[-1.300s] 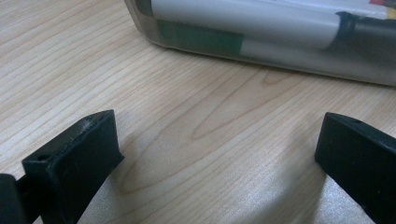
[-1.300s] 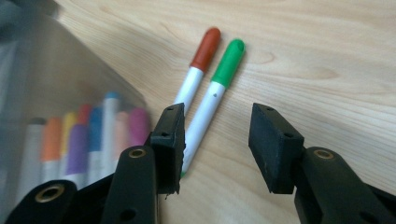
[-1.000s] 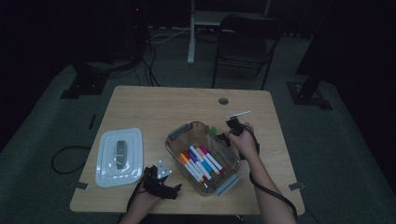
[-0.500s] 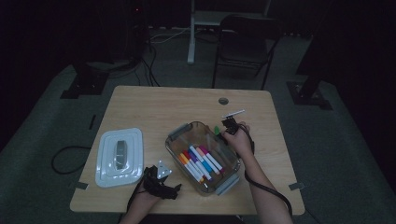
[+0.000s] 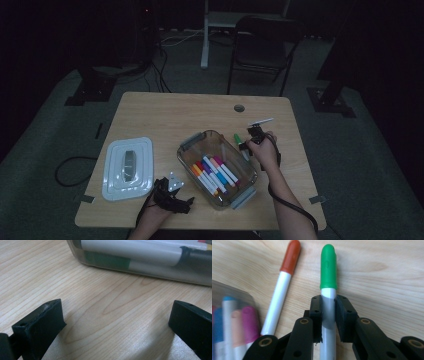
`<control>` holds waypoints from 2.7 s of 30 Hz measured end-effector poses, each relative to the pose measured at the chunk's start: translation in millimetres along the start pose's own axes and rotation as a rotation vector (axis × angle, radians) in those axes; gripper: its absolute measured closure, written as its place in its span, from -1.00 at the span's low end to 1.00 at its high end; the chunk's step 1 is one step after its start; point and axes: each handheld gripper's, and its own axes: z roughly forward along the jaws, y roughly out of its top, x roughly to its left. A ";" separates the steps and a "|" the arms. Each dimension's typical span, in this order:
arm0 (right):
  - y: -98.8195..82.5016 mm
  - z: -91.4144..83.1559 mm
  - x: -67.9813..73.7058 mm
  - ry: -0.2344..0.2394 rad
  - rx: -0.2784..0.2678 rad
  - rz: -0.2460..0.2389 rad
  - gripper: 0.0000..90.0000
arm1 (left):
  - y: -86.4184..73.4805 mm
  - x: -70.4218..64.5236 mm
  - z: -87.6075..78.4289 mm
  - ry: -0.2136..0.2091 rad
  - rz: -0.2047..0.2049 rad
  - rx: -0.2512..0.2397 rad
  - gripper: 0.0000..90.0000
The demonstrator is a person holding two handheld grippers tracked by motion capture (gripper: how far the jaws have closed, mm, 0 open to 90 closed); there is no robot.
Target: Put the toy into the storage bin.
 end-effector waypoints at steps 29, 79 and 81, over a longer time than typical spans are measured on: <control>-8.0 -126.5 94.0 0.224 -0.127 -0.235 0.69 | 0.1 0.0 0.0 0.000 -0.001 -0.001 -0.99; -19.7 -81.1 150.1 0.271 -0.003 -0.378 0.44 | 0.1 0.0 0.0 0.000 -0.001 0.000 -0.99; -13.9 -94.5 136.4 0.251 -0.055 -0.367 0.41 | 0.1 0.0 0.0 0.000 -0.001 -0.001 -0.99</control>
